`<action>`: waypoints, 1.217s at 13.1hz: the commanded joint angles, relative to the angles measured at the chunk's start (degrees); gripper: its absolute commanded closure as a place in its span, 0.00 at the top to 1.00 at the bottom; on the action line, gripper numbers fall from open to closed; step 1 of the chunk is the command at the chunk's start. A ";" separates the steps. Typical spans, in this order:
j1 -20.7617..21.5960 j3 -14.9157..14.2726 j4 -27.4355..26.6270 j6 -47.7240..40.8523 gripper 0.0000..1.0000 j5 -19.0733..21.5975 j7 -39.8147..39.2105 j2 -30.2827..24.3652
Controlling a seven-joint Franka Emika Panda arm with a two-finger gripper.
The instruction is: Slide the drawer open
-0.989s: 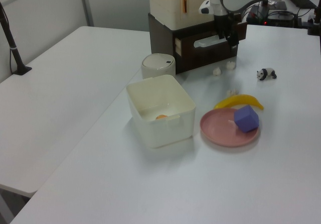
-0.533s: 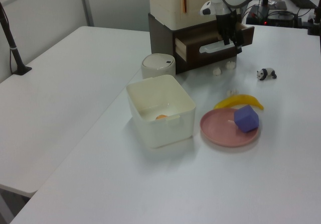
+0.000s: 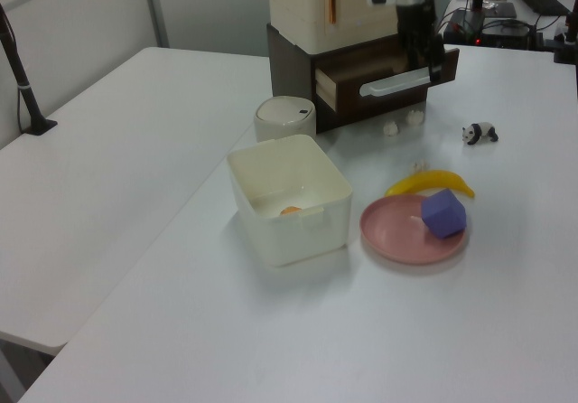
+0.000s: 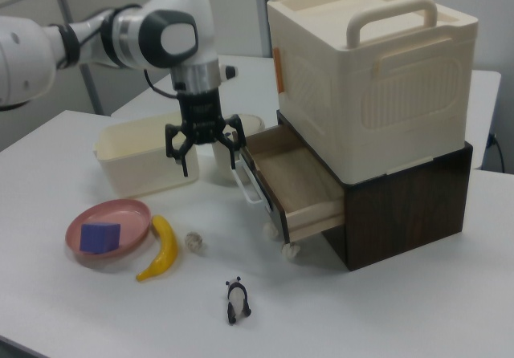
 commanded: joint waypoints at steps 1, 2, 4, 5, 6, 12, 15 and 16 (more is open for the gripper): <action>-1.95 -0.45 -1.22 -1.79 1.00 4.00 10.79 -5.85; -1.96 -0.45 0.09 -1.87 1.00 5.49 16.06 -6.03; -1.96 -0.36 0.36 -0.91 1.00 6.11 27.92 -6.30; -1.96 -0.36 0.54 -0.30 1.00 6.29 33.55 -6.73; -1.96 -0.36 1.06 -0.03 1.00 7.07 36.91 -7.09; -0.82 -4.67 0.10 -0.12 1.00 8.66 43.45 -12.80; 4.35 -8.17 0.10 0.23 1.00 8.75 45.71 -12.28; 4.89 -8.62 0.10 0.23 1.00 9.01 46.95 -12.28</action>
